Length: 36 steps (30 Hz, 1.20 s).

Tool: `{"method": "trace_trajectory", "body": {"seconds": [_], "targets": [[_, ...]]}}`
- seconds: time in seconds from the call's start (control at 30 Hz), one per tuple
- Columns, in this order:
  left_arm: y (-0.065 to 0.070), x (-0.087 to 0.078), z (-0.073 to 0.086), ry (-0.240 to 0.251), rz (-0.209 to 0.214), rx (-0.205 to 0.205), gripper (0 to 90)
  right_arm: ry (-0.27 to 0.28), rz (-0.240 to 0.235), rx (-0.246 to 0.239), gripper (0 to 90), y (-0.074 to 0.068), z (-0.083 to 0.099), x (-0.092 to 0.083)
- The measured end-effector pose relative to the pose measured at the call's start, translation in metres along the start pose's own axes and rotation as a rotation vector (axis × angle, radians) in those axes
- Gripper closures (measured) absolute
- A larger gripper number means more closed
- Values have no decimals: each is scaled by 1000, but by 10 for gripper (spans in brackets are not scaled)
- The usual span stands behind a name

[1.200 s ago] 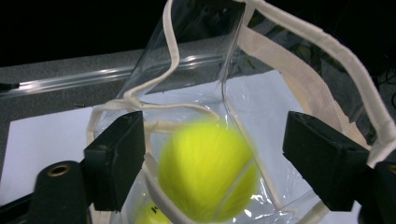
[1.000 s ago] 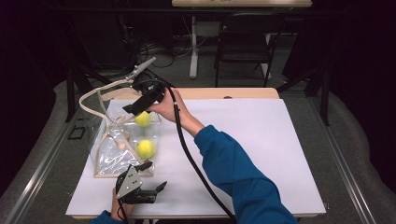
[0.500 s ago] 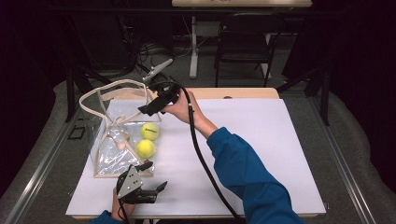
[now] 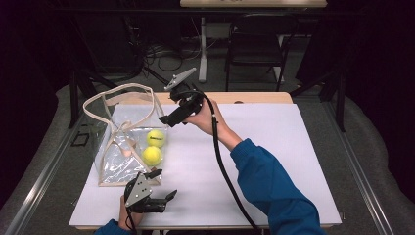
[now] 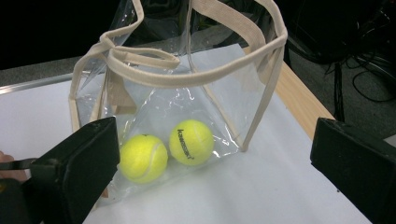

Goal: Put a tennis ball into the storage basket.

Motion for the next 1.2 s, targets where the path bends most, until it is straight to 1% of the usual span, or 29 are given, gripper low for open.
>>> {"method": "trace_trajectory", "body": {"seconds": [0.07, 0.17, 0.27, 0.3, 0.37, 0.4, 0.53, 0.8, 1.2], "targets": [[0, 0, 0, 0, -2, 5, 159, 1, 3, 3, 6, 0, 4, -2], [1, 0, 0, -5, 7, 8, 159, 3, 5, 7, 0, -1, 12, -5], [0, 0, 0, -2, 1, 5, 159, 0, 7, 5, 0, -3, 17, -7], [0, 0, 0, -1, 3, 5, 159, -7, 10, 6, 0, -5, 22, -9], [0, -1, 0, -2, 5, 12, 159, -11, 12, 7, 0, -6, 24, -10], [1, -1, 0, -2, 10, 10, 159, -16, 17, 4, 0, -7, 29, -12], [0, -2, 0, 2, 3, 8, 159, -26, 23, 6, 0, -8, 40, -14], [0, -3, 1, 3, -2, 5, 159, -37, 25, 33, 0, -9, 64, -19], [1, -3, 1, 2, 1, 6, 159, -31, 46, 42, 0, -13, 82, -36]]}}
Point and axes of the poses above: each handheld gripper's, and its own axes: x roughly forward along the jaws, z roughly out of its underside, y roughly to its right, the point moved 8 cm from there along x, roughly forward along the jaws, and after that the axes turned 13 degrees about -x, right-handed, at the moved point
